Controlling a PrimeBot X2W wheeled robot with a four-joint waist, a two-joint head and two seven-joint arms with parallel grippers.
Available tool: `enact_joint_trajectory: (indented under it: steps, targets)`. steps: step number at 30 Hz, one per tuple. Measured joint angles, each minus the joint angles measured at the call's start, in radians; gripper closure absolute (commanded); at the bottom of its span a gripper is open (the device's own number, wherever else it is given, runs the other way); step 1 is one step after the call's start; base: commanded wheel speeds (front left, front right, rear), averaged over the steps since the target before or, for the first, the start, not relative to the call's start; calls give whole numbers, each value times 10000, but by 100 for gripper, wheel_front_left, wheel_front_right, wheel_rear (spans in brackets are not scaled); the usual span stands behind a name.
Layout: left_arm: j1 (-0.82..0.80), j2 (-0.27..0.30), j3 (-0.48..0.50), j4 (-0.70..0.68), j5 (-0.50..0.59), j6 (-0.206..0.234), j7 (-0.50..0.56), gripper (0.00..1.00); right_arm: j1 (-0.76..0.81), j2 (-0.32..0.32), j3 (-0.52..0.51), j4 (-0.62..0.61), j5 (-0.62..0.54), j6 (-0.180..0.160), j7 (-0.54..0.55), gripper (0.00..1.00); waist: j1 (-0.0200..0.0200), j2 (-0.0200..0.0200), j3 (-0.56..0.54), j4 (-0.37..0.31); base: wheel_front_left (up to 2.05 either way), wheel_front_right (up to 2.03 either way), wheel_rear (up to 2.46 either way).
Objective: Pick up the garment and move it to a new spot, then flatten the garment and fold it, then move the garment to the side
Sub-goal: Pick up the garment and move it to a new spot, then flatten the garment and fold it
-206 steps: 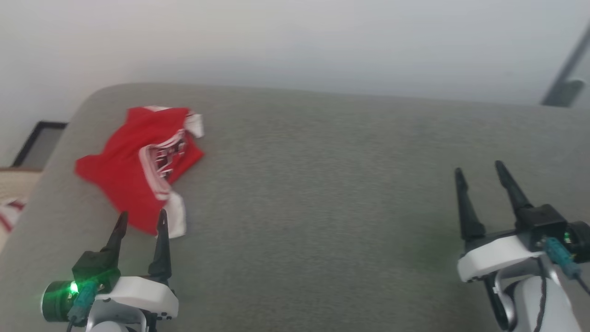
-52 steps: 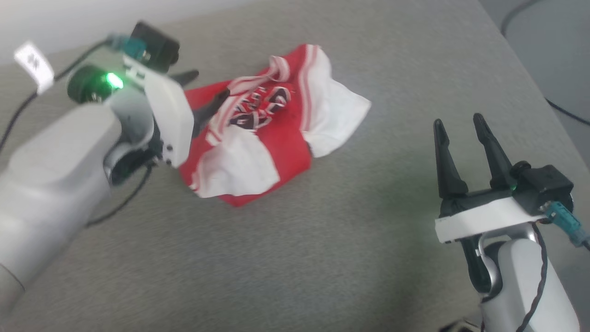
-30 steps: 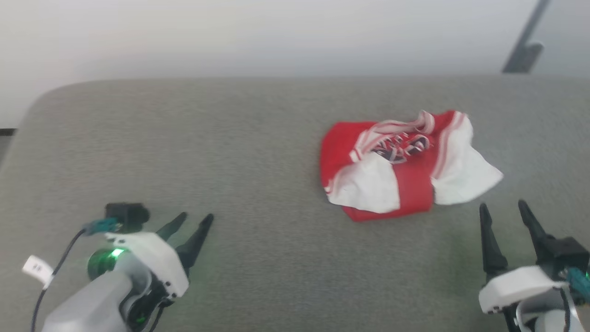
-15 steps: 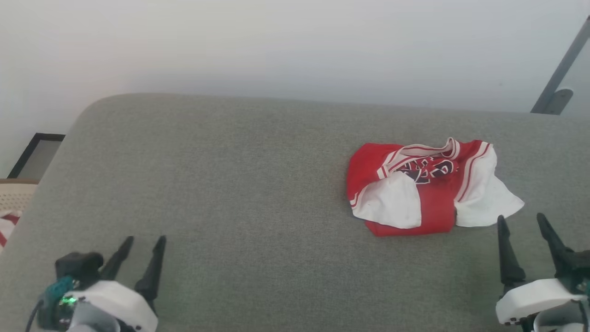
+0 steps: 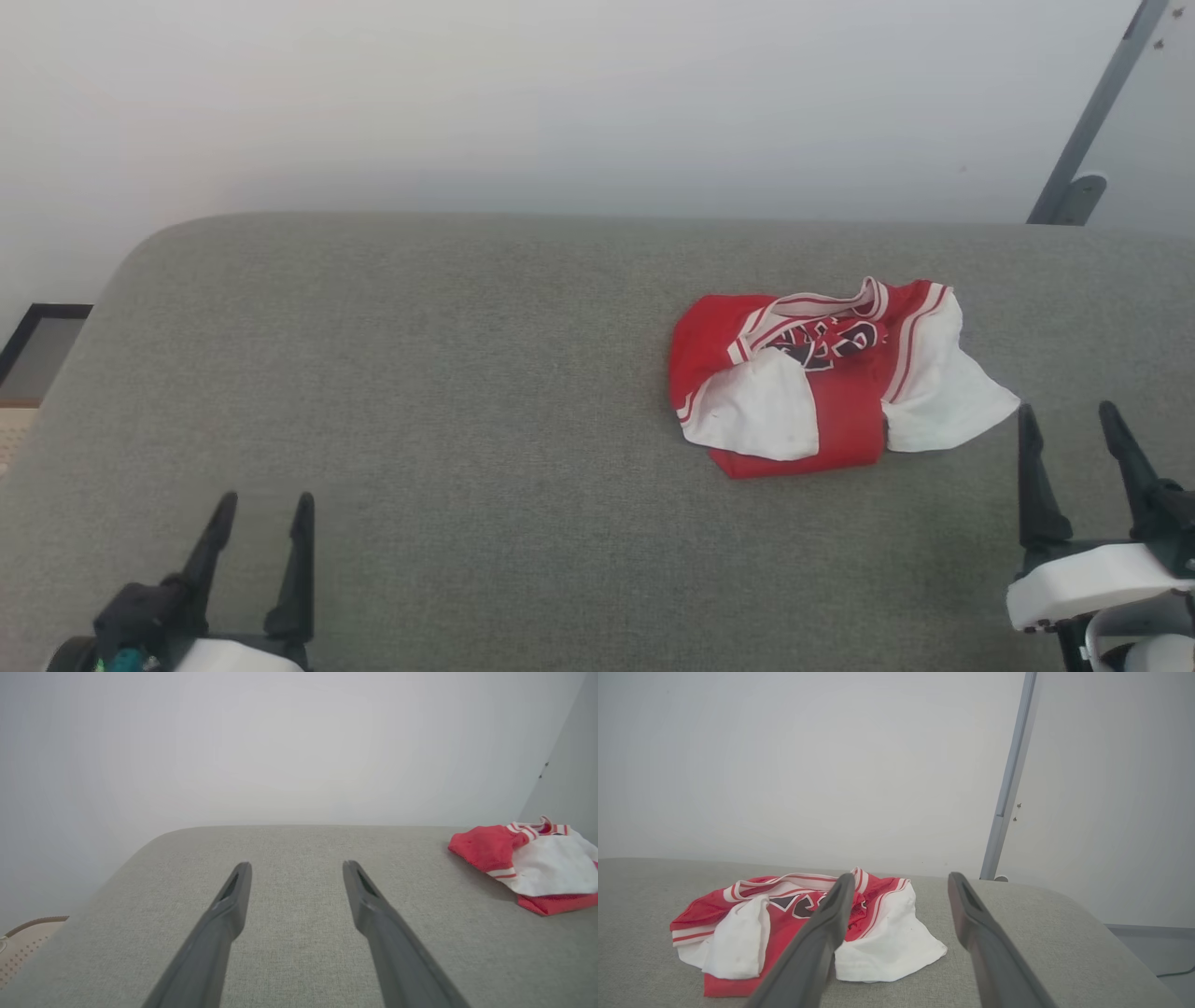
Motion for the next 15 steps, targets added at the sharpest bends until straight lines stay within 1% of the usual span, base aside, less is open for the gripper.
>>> enact_joint_trajectory:
  steps: [4, 7, 15]
  targets:
    - [130, -437, 326, 127, 355, -270, 2, 0, 0, 27, 130, 115, -2, 0, -2, 0, 0, 0, 21, -97, 0, 0, 0]
    - [152, -650, 589, 140, 612, -433, 0, 0, -1, 27, 134, 159, -2, 0, 0, 0, 0, 0, 26, -117, 0, 0, 0]
    - [174, -976, 874, 119, 905, -640, 0, 0, -31, -71, 217, 316, -4, 0, 4, 0, 0, 0, 100, -81, 0, 0, 0]
